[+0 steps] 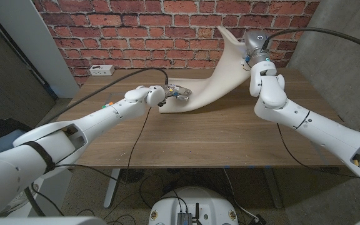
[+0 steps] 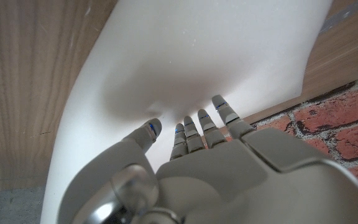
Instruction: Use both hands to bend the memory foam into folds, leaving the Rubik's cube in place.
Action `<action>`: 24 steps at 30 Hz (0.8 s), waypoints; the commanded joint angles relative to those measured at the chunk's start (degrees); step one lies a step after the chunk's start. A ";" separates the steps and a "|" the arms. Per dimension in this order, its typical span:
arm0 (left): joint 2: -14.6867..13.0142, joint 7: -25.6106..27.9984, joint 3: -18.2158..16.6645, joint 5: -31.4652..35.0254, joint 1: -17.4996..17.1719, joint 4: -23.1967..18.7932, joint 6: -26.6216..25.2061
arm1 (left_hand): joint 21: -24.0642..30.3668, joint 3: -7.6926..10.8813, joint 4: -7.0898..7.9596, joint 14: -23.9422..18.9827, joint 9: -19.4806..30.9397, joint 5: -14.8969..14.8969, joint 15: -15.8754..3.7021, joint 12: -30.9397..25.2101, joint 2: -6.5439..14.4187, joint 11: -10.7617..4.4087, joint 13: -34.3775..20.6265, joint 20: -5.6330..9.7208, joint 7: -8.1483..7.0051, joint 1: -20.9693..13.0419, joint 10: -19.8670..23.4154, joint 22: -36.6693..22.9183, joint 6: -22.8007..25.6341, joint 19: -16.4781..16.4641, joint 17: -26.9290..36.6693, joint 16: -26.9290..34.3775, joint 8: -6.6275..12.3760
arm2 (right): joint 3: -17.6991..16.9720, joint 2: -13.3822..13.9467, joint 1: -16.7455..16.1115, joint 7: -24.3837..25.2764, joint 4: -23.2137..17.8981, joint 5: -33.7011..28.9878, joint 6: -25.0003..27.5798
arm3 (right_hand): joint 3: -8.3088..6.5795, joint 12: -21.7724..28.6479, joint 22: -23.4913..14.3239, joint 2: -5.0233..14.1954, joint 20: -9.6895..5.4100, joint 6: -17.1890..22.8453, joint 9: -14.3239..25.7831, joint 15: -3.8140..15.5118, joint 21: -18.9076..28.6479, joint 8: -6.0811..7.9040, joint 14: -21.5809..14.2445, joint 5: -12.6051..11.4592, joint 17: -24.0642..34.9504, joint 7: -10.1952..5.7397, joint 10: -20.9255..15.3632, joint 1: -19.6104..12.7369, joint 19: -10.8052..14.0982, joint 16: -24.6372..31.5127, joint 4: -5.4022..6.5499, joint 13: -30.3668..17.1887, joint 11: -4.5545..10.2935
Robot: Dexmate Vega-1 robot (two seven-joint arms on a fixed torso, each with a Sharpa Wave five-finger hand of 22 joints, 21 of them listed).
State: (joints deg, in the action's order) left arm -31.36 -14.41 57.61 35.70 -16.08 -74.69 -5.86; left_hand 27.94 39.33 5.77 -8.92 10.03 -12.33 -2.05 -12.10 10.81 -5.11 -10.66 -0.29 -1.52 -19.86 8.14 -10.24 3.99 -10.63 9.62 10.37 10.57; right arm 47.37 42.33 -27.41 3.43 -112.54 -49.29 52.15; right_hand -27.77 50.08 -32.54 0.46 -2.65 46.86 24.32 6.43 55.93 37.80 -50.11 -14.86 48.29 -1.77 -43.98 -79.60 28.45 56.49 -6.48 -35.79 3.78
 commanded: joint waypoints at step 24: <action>-0.46 0.38 -0.37 -0.48 -0.68 0.20 -0.49 | -0.23 1.26 -0.75 0.09 0.17 0.06 -1.53 0.33 -0.10 0.08 -0.22 -0.04 0.21 -1.27 -0.51 -0.26 -0.72 -0.47 0.00 -0.21 -0.19 | -7.84 -14.92 -3.92 10.20 5.52 21.23 -10.05 | -1.22 -1.66 3.22 -0.67 -4.60 2.89 -4.99 6.38 2.83 -4.91 -6.16 3.00 -0.21 1.39 -4.13 -0.48 0.62 -3.35 -2.44 4.87 -1.94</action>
State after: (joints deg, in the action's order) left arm -31.87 -14.38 57.23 35.28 -16.74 -74.82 -6.37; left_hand 27.66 39.97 5.14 -8.92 10.03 -12.33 -2.04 -11.86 10.50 -5.12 -10.81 -0.29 -1.42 -20.63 7.71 -10.27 3.44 -10.61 9.62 10.15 10.36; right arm 41.96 31.01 -30.18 10.29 -109.26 -37.33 46.06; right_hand -28.79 48.41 -29.61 -0.17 -2.65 49.25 19.65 6.22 58.12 33.45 -54.05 -12.24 47.70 -0.42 -47.83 -79.93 28.45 53.62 -8.63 -30.77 2.04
